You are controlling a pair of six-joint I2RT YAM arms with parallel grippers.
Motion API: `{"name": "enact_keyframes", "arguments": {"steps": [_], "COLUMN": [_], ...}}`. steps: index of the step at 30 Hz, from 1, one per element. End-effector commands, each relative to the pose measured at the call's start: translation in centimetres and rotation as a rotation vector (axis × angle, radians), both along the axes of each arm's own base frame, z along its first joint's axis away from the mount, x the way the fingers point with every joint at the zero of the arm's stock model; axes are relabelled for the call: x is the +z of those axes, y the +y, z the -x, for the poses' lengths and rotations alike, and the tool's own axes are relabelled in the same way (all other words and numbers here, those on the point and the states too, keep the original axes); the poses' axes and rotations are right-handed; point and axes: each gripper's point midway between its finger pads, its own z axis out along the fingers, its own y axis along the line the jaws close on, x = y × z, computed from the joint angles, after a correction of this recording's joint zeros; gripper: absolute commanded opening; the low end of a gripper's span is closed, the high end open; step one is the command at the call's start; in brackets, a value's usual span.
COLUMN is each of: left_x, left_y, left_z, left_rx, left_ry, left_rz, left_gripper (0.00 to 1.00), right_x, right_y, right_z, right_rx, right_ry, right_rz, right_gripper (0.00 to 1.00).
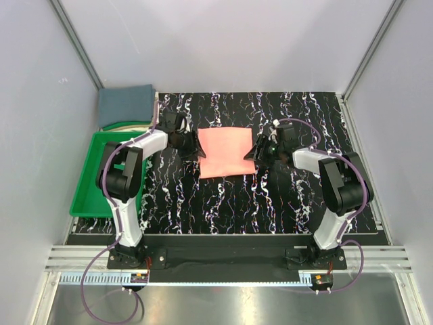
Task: Fold and stack the t-shirts
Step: Fold the tshirt
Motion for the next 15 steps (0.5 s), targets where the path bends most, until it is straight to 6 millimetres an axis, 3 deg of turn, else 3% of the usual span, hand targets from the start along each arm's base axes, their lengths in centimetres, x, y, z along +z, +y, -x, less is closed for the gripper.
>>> {"name": "enact_keyframes", "arguments": {"steps": [1, 8, 15], "left_x": [0.0, -0.8, 0.2], "left_y": [-0.1, -0.5, -1.6], "left_z": [-0.4, -0.8, -1.0], "left_rx": [0.008, 0.005, -0.014], "left_ry": [-0.022, -0.014, -0.020], "left_rz": [-0.024, -0.035, 0.035], "left_gripper": [0.47, 0.39, 0.04], "right_x": [1.3, 0.2, -1.2], "right_y": [0.1, 0.0, -0.1], "right_z": [0.0, 0.3, 0.9], "right_rx": [-0.006, -0.001, -0.001], "right_ry": [-0.035, -0.013, 0.017], "right_rz": [-0.001, 0.011, 0.015], "right_gripper": [0.59, 0.59, 0.58]}}
